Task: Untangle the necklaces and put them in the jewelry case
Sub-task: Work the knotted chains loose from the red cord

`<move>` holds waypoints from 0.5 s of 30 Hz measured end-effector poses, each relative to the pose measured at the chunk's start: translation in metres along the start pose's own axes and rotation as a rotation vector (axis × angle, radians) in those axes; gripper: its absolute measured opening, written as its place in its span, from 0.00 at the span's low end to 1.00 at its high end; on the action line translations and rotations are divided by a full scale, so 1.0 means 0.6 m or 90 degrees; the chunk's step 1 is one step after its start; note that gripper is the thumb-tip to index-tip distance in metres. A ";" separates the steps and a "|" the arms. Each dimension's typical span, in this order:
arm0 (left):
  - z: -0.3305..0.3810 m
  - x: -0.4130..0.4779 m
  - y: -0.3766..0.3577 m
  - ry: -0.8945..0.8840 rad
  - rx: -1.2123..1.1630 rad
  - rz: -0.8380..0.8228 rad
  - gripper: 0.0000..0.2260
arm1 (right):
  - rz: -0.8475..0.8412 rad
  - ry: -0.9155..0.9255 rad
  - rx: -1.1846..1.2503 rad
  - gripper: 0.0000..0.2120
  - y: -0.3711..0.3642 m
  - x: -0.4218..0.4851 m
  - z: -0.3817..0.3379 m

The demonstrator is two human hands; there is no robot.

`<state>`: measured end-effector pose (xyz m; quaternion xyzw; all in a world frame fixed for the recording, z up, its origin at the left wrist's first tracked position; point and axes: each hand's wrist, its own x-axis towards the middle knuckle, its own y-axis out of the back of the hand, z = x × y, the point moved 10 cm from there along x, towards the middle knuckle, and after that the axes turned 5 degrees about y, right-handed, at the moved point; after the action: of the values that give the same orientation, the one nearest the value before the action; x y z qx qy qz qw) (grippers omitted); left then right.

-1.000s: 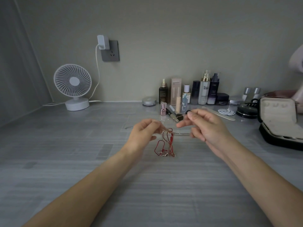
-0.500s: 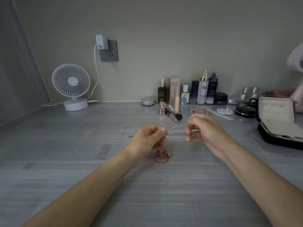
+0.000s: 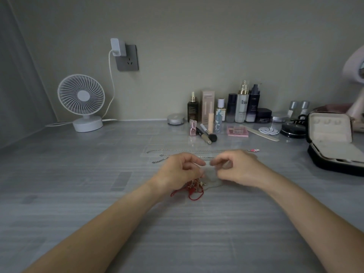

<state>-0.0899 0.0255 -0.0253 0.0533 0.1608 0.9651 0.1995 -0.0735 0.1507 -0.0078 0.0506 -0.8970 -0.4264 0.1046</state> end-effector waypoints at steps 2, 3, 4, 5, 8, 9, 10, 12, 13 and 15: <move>0.007 -0.001 0.002 -0.012 0.010 0.014 0.07 | -0.035 0.074 0.124 0.14 -0.022 -0.002 -0.034; 0.008 -0.001 0.005 -0.014 0.002 0.025 0.06 | -0.046 0.090 0.153 0.15 -0.031 -0.001 -0.043; 0.009 0.000 0.008 -0.018 -0.006 0.034 0.06 | -0.050 0.088 0.172 0.17 -0.038 0.001 -0.042; 0.011 0.000 0.011 -0.021 -0.008 0.040 0.06 | -0.052 0.075 0.188 0.19 -0.044 0.003 -0.036; 0.014 -0.001 0.011 -0.029 -0.004 0.035 0.06 | -0.025 0.066 0.171 0.09 -0.042 0.007 -0.031; 0.014 -0.002 0.009 -0.025 0.002 0.028 0.06 | 0.001 0.074 0.140 0.05 -0.033 0.008 -0.033; 0.013 -0.003 0.007 -0.019 0.008 0.020 0.06 | 0.034 0.083 0.111 0.06 -0.022 0.008 -0.034; 0.011 -0.004 0.004 -0.012 0.019 0.004 0.06 | 0.081 0.093 0.089 0.09 -0.001 0.007 -0.034; 0.012 -0.004 0.004 -0.015 0.028 -0.002 0.06 | 0.087 0.094 0.090 0.09 0.005 0.005 -0.034; 0.012 -0.004 0.005 -0.023 0.052 -0.003 0.04 | 0.074 0.092 0.074 0.07 0.010 0.003 -0.032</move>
<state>-0.0877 0.0242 -0.0173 0.0784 0.1968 0.9560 0.2027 -0.0706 0.1395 0.0090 0.0348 -0.9117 -0.3622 0.1908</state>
